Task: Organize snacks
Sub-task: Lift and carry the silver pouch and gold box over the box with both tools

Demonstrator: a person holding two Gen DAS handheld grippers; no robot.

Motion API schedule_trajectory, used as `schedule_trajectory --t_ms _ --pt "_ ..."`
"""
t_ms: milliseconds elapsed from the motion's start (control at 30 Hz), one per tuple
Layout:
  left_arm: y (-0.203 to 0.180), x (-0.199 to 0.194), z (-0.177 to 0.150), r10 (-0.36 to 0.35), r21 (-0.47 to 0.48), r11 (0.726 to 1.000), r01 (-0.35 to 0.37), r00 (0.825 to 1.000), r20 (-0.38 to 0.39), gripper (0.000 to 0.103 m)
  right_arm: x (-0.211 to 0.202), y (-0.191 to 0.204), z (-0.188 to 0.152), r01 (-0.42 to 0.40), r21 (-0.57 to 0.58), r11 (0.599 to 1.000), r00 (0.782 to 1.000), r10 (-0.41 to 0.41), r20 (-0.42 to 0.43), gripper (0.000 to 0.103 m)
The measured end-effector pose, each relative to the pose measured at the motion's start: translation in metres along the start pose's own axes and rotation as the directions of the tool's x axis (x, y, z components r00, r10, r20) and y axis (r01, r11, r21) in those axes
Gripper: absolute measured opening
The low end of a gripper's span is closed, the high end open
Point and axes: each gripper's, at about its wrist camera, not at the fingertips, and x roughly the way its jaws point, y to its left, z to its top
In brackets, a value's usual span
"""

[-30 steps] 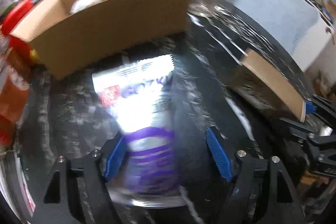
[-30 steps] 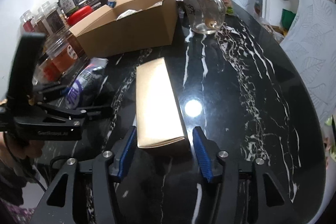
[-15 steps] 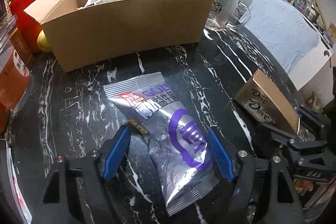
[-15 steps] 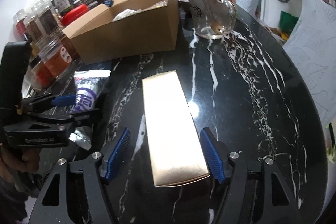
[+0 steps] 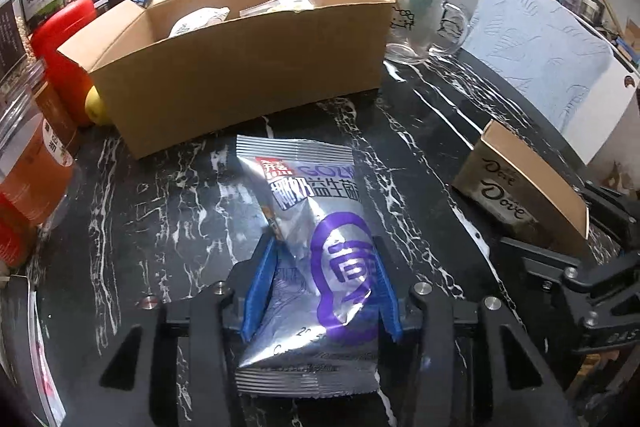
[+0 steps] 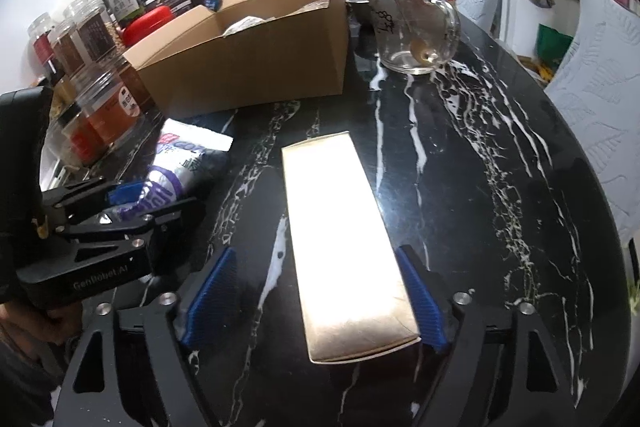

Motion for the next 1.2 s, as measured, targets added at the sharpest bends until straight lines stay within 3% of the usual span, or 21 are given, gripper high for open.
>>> schedule_trajectory --t_ms 167,233,300,867,1200 --pt "0.005 -0.003 -0.001 -0.038 -0.025 0.999 0.038 0.999 0.002 0.041 0.003 0.005 0.001 0.024 -0.024 0.999 1.0 -0.023 0.004 0.079" --pt "0.006 -0.004 -0.003 -0.054 -0.037 0.998 0.054 0.999 0.005 0.04 0.003 0.005 0.001 0.041 -0.027 0.999 0.999 -0.04 0.013 0.05" --pt "0.007 -0.005 -0.002 -0.06 -0.043 0.997 0.061 0.998 0.01 0.037 0.003 0.005 0.002 0.061 -0.035 0.998 0.998 -0.061 0.017 0.038" --pt "0.009 -0.025 -0.011 -0.129 -0.095 0.987 0.13 0.991 0.019 0.026 -0.005 0.018 -0.004 -0.029 -0.021 0.999 0.999 0.03 0.027 0.038" --pt "0.023 -0.05 -0.007 -0.097 -0.117 0.987 0.107 0.992 0.083 0.026 -0.01 0.037 0.002 -0.065 -0.059 0.996 0.996 0.068 0.051 0.038"
